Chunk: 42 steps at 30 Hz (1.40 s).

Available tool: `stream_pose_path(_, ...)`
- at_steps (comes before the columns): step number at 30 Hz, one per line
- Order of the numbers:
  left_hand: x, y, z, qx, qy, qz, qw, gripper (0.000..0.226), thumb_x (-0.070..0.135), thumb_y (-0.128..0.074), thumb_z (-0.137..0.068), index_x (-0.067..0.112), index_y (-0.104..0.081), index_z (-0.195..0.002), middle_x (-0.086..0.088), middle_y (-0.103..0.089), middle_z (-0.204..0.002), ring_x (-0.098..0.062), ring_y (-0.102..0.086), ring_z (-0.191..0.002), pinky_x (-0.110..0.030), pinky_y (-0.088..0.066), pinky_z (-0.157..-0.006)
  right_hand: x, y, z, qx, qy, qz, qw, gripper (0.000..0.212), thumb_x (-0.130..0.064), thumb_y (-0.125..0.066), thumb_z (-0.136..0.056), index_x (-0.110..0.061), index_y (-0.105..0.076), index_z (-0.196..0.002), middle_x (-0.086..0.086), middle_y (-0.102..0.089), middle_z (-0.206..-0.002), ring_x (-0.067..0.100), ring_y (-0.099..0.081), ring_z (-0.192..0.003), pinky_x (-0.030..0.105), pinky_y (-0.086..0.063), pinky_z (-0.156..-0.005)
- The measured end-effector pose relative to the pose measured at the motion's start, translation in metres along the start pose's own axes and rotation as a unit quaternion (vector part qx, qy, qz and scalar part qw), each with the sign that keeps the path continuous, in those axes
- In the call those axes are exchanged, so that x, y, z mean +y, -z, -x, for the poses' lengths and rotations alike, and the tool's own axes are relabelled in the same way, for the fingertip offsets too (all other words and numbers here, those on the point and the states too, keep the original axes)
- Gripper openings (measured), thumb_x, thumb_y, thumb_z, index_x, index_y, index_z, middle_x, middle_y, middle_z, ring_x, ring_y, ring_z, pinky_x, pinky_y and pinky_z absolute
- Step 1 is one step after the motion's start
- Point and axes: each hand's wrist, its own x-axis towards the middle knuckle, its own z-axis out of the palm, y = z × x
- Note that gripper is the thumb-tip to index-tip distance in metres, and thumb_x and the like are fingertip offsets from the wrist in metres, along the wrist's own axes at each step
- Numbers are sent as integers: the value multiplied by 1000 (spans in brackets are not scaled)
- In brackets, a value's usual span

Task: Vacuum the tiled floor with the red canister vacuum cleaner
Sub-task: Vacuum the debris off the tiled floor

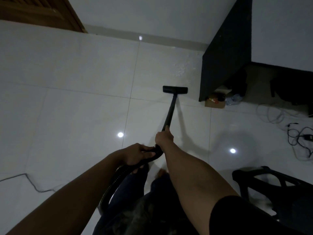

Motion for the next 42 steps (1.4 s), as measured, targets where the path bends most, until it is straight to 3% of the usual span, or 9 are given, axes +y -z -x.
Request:
stream_pose_path(7, 24, 68, -15, -7, -7, 21, 1000, 55, 48, -56, -98, 30, -45, -148, -5, -63, -65, -18, -60, -44, -23, -49, -43, -70, 1, -23, 5, 4, -13, 1000, 69, -18, -48, -98, -34, -14, -156, 13, -51, -137, 29, -59, -109, 32, -50, -80)
stream_pose_path(11, 39, 109, -26, -13, -8, 42, 999, 53, 48, -57, -98, 28, -48, -147, -9, -62, -67, -19, -59, -44, -27, -50, -43, -110, 5, -44, 0, 43, -2, 999, 63, -18, -45, -96, -26, -20, -154, 14, -51, -137, 29, -57, -115, 31, -47, -88)
stream_pose_path(17, 57, 165, -42, 4, 3, 60, 998, 56, 50, -58, -97, 31, -45, -148, -17, -62, -74, -23, -59, -48, -32, -52, -46, -173, 8, -70, -29, 29, 26, 999, 71, -21, -46, -97, -34, -9, -157, 13, -50, -139, 29, -58, -111, 35, -51, -92)
stream_pose_path(21, 75, 192, -50, 8, 7, 68, 998, 54, 50, -58, -97, 31, -47, -146, -15, -63, -72, -23, -59, -49, -32, -53, -47, -205, 15, -82, -36, 36, 36, 998, 69, -24, -46, -98, -38, -11, -156, 11, -54, -134, 25, -60, -99, 30, -49, -78)
stream_pose_path(25, 88, 211, -62, 22, 7, 96, 995, 54, 50, -59, -96, 31, -48, -146, -12, -62, -70, -21, -58, -46, -30, -51, -45, -232, 23, -100, -49, 42, 50, 997, 69, -26, -46, -98, -40, -10, -155, 9, -58, -127, 11, -49, -64, 26, -44, -64)
stream_pose_path(28, 92, 224, -68, 17, 18, 105, 994, 53, 52, -61, -94, 35, -50, -143, -11, -61, -69, -23, -57, -47, -32, -52, -48, -244, 25, -104, -54, 35, 34, 997, 67, -27, -46, -99, -42, -11, -154, 7, -59, -124, 10, -49, -63, 27, -47, -65)
stream_pose_path(32, 98, 240, -74, 34, 31, 118, 992, 54, 51, -61, -95, 35, -48, -144, -12, -60, -69, -22, -57, -46, -32, -52, -48, -264, 23, -112, -52, 18, -26, 998, 65, -25, -46, -101, -41, -13, -154, 9, -57, -128, 11, -54, -65, 21, -41, -44)
stream_pose_path(35, 102, 250, -76, 52, 35, 115, 991, 53, 49, -60, -96, 35, -47, -146, -13, -60, -70, -22, -57, -46, -31, -52, -49, -279, 22, -115, -42, 3, -72, 997, 65, -23, -45, -101, -42, -13, -154, 10, -57, -123, 22, -64, -80, 35, -59, -63)
stream_pose_path(42, 116, 255, -82, 64, 34, 114, 991, 51, 46, -59, -98, 37, -46, -147, -11, -59, -69, -19, -57, -45, -29, -51, -47, -287, 31, -122, -37, 3, -83, 996, 65, -23, -45, -101, -41, -13, -154, 12, -58, -121, 27, -67, -89, 43, -60, -79)
